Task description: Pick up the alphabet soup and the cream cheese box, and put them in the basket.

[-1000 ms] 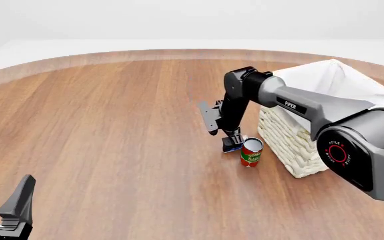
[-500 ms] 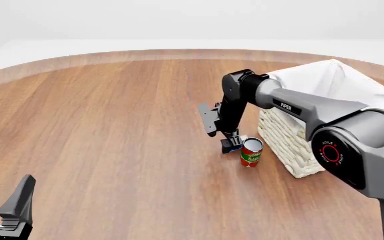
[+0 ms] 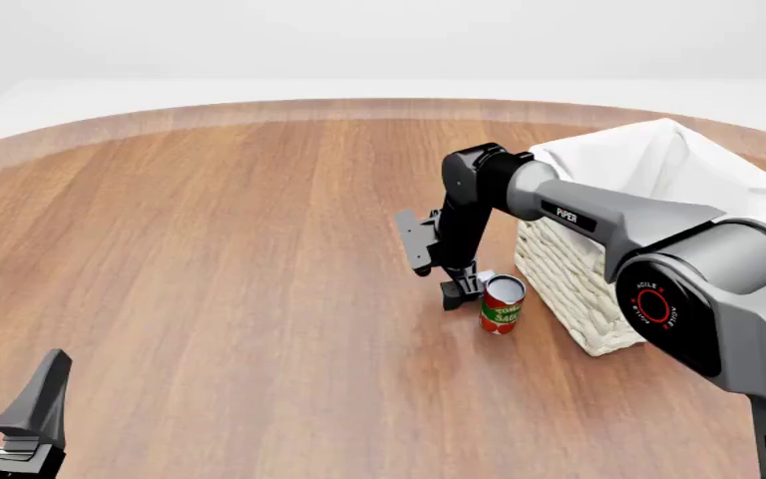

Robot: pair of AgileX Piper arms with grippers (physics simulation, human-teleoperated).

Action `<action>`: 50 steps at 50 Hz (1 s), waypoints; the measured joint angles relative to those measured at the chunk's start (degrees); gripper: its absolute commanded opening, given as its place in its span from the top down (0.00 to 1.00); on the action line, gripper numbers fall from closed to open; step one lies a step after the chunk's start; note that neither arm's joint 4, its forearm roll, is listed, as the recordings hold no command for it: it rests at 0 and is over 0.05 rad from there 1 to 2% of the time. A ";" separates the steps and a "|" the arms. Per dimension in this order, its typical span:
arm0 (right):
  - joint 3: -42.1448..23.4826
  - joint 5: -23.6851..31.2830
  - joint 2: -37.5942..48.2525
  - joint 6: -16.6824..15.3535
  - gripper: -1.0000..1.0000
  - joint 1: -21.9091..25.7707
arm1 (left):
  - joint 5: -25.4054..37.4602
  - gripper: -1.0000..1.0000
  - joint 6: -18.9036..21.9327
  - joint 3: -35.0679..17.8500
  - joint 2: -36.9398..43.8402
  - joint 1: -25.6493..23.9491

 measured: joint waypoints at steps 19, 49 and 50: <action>-0.11 0.46 0.66 0.54 0.00 -0.19 | 0.00 0.00 0.00 0.00 0.00 0.00; 0.05 0.36 1.41 1.02 0.00 -0.45 | 0.00 0.00 0.00 0.00 0.00 0.00; 0.03 0.36 1.45 1.06 0.00 -0.43 | 0.00 0.00 0.00 0.00 0.00 0.00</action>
